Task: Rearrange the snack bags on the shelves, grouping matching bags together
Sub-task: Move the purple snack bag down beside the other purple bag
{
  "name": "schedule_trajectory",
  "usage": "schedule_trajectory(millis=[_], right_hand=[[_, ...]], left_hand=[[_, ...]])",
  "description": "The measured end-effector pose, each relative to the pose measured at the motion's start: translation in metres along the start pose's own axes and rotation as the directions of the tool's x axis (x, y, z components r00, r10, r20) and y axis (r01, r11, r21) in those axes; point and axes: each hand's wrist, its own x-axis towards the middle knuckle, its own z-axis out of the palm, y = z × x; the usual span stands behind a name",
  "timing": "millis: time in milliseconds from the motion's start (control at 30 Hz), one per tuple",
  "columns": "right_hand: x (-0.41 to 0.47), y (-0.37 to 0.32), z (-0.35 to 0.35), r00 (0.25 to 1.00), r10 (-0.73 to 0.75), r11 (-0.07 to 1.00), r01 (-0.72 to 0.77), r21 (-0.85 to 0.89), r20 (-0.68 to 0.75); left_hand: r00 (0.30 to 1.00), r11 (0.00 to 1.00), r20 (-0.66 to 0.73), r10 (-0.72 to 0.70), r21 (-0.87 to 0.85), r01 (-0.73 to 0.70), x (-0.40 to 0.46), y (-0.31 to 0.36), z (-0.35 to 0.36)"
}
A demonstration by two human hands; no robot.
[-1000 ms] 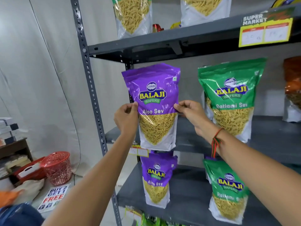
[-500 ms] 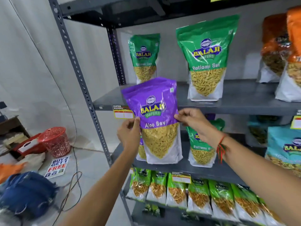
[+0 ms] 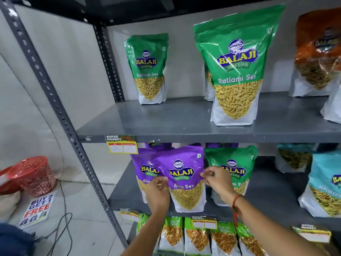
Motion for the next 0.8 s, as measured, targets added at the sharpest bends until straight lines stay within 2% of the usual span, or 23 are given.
schedule_trajectory(millis=[233, 333, 567, 700, 800], right_hand=[[0.017, 0.03, 0.021, 0.998, -0.004, 0.992, -0.004, -0.124, -0.066], [0.018, 0.04, 0.024, 0.996, -0.011, 0.99, 0.0, -0.139, -0.084], [0.018, 0.051, 0.025, 0.998, 0.033, 0.999, -0.035, -0.04, -0.057], [0.007, 0.048, 0.014, 0.996, 0.071, 0.995, -0.066, 0.078, -0.059], [-0.005, 0.051, -0.004, 0.996, 0.051, 0.995, -0.045, 0.087, -0.068]], left_hand=[[0.998, 0.998, -0.028, 0.056, 0.042, -0.055, 0.016, -0.019, 0.021], [0.998, 0.998, -0.012, 0.067, 0.011, -0.067, 0.015, -0.029, 0.026], [0.999, 0.999, 0.025, 0.025, -0.037, -0.024, 0.01, -0.041, 0.028], [0.998, 0.988, -0.007, -0.065, -0.142, 0.064, -0.003, -0.035, 0.023], [0.996, 0.98, -0.001, -0.094, -0.177, 0.092, -0.02, -0.036, 0.026]])
